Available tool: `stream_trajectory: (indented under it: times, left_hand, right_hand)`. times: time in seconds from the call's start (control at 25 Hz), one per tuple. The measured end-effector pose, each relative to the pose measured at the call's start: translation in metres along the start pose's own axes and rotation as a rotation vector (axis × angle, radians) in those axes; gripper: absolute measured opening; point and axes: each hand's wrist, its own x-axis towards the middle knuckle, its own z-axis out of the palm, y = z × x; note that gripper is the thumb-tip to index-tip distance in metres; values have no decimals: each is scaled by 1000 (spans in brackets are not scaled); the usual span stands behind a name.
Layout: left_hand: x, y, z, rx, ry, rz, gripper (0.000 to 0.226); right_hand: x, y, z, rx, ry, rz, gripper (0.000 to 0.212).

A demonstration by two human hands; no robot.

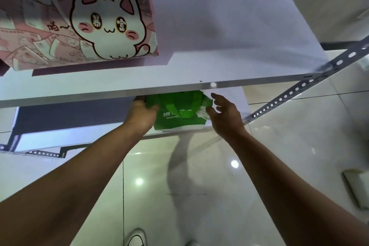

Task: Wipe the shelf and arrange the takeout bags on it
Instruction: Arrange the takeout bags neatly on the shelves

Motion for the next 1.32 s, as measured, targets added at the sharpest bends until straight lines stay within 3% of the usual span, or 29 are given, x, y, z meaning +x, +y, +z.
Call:
stream_trajectory:
  times: [0.16, 0.36, 0.68, 0.88, 1.08, 1.32]
  left_hand:
    - [-13, -8, 8, 63, 22, 114, 28]
    - [-39, -19, 9, 132, 38, 66, 30]
    - [-113, -9, 11, 97, -89, 168, 29]
    - [-184, 33, 4, 147, -124, 105, 19]
    - [-255, 80, -9, 74, -186, 83, 17]
    - [-306, 169, -33, -12, -157, 187, 17]
  right_hand:
    - [-2, 7, 4, -40, 26, -51, 26]
    - [-35, 25, -3, -18, 78, -108, 28]
    - [-105, 52, -36, 121, 120, 18, 32]
    - [-157, 36, -88, 222, 166, 98, 18]
    - [-209, -3, -152, 247, 204, 148, 23]
    - [-233, -57, -220, 373, 225, 116, 28]
